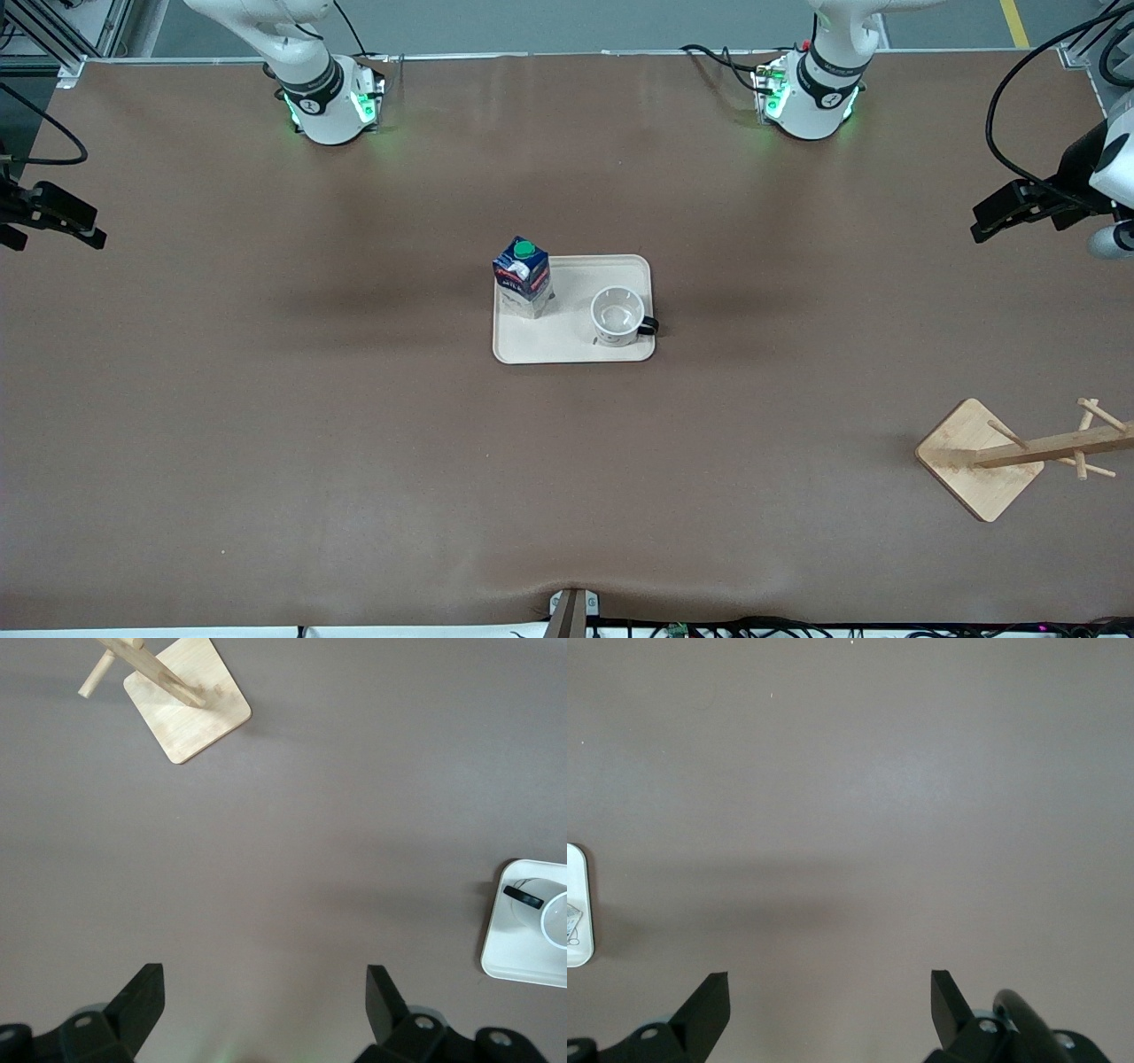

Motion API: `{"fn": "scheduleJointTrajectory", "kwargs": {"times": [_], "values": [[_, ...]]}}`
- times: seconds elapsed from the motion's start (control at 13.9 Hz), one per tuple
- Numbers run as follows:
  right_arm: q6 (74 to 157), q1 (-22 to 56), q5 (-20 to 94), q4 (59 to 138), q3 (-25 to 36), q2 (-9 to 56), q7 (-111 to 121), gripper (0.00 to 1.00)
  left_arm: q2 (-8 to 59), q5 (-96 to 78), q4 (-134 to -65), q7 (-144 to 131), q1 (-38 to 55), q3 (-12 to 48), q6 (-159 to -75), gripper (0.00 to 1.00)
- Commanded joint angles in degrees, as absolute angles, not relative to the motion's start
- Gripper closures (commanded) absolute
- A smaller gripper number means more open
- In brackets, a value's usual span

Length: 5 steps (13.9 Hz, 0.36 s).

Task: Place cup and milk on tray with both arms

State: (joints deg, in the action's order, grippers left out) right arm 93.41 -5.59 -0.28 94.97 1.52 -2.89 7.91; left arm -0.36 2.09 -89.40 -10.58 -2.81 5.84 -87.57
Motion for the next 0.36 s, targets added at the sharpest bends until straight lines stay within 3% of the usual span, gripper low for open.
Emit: {"fn": "scheduleJointTrajectory", "kwargs": {"times": [0.0,0.29], "values": [[93.0,-6.4,1.4,95.4,1.2,-3.8,8.3,0.00,0.3,1.2,-88.2,-9.7,-2.5,5.7,-87.1,0.00],[93.0,-6.6,1.7,95.4,1.2,-3.8,8.4,0.00,0.3,1.2,-88.3,-9.8,-2.5,6.0,-87.0,0.00]]}}
